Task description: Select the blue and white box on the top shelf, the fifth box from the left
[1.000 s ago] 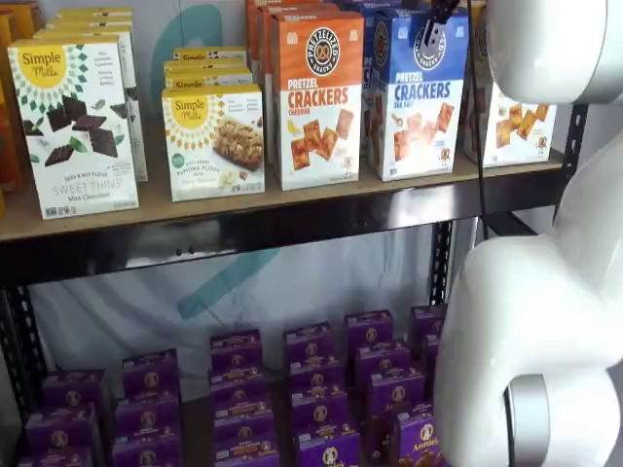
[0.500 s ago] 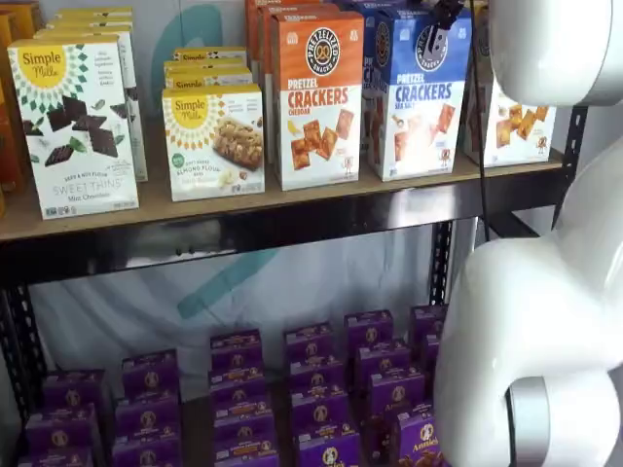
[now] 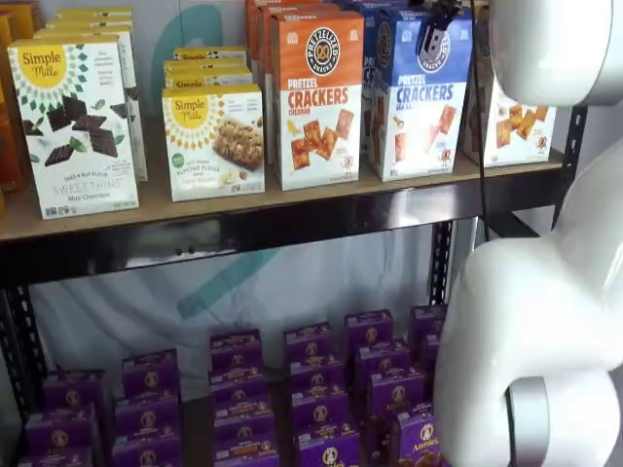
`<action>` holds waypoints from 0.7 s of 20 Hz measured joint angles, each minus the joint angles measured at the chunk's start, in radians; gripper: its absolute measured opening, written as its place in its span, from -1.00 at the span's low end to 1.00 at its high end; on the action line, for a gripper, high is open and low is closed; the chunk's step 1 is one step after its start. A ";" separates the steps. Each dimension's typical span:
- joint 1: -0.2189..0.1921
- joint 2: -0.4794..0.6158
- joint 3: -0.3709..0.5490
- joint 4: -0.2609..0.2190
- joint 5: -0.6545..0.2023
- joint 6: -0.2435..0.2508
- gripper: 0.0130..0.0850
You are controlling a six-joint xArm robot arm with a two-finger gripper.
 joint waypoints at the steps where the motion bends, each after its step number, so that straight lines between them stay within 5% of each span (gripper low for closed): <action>1: 0.000 -0.001 0.002 0.000 -0.002 0.000 0.56; 5: 0.000 -0.002 0.001 0.003 0.001 0.000 0.56; 9: 0.000 -0.005 0.004 0.005 0.003 0.002 0.22; 14: -0.001 -0.013 0.008 0.002 0.013 0.002 0.22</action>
